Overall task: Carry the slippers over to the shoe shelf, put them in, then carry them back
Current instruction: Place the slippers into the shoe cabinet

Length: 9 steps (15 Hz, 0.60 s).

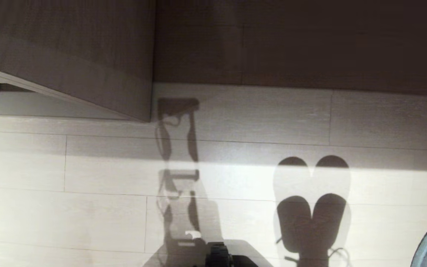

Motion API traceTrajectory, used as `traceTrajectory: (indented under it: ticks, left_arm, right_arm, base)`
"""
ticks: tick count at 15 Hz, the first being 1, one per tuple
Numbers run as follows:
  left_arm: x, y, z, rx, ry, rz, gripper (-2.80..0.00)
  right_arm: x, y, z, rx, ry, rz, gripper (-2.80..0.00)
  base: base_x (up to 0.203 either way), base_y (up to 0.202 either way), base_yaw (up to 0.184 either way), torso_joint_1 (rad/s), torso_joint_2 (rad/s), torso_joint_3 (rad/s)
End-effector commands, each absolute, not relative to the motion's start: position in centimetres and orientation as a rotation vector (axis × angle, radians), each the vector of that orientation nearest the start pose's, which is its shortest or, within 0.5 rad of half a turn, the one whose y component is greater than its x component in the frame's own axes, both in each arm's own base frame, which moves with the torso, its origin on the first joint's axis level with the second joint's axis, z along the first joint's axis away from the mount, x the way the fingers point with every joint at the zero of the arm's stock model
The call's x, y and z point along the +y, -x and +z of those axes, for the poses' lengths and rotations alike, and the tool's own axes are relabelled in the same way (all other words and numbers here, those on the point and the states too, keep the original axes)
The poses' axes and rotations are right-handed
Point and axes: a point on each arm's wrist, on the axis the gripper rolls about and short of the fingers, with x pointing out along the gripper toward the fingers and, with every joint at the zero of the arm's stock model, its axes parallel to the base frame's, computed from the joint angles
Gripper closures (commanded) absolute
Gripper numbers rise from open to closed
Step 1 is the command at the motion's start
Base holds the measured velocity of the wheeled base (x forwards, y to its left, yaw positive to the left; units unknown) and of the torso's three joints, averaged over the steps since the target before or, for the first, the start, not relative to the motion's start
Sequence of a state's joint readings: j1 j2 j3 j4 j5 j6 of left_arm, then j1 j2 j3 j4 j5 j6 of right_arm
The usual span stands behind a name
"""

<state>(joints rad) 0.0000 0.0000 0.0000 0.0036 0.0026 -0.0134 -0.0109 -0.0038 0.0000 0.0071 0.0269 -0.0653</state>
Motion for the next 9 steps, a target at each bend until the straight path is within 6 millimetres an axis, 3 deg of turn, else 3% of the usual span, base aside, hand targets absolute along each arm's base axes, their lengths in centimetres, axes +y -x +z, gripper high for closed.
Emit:
traceTrajectory:
  ticks: [1,9]
  left_arm:
    - [0.01,2.27,7.52,0.005,0.014,0.003,0.0]
    - [0.01,2.28,7.52,0.003,0.014,0.002,0.0]
  right_arm:
    - [0.09,2.3,7.46,0.004,0.066,0.017,0.0]
    - [0.09,2.3,7.48,0.003,0.066,0.017,0.0]
  base:
    - [0.0,0.0,0.0,0.002,0.01,0.203]
    - [0.0,0.0,0.0,0.004,0.0,0.207]
